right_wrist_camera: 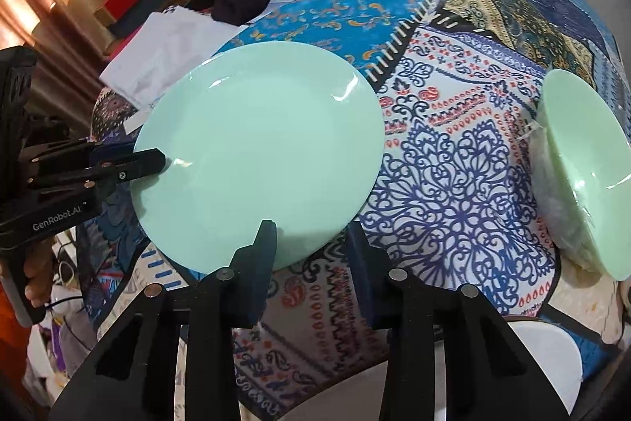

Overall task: Organize plates and bowls
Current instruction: 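Lift the light green plate with the left tool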

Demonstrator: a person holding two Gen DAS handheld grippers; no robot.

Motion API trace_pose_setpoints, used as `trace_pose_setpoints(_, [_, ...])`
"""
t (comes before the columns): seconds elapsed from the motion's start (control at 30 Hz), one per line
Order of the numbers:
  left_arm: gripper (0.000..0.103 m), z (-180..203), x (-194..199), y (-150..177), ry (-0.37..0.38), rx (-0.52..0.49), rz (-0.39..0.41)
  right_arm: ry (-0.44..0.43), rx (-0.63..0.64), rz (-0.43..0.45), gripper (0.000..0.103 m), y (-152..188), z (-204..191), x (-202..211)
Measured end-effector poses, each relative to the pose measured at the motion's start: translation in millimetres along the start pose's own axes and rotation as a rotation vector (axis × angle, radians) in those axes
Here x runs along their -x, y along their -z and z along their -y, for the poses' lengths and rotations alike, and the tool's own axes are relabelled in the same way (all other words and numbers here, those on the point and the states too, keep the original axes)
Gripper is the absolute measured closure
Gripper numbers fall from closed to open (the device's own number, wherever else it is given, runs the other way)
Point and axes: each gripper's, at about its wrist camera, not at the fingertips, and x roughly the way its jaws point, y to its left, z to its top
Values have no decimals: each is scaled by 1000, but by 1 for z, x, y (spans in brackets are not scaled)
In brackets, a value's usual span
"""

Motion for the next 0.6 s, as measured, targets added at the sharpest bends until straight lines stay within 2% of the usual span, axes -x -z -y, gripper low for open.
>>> trace_pose_setpoints(0.13, [77,-9,1,4,22,29,-17,21,-35,7,70,-10,9,-3])
trace_pose_setpoints(0.3, [77,-11,-4,-4,-6,26,-8,22,-67,-14,70,-22,21,-12])
trace_pose_setpoints(0.6, [77,-16,-17,-16,20,46,1,36,-19,-14,71,-44,13,-34])
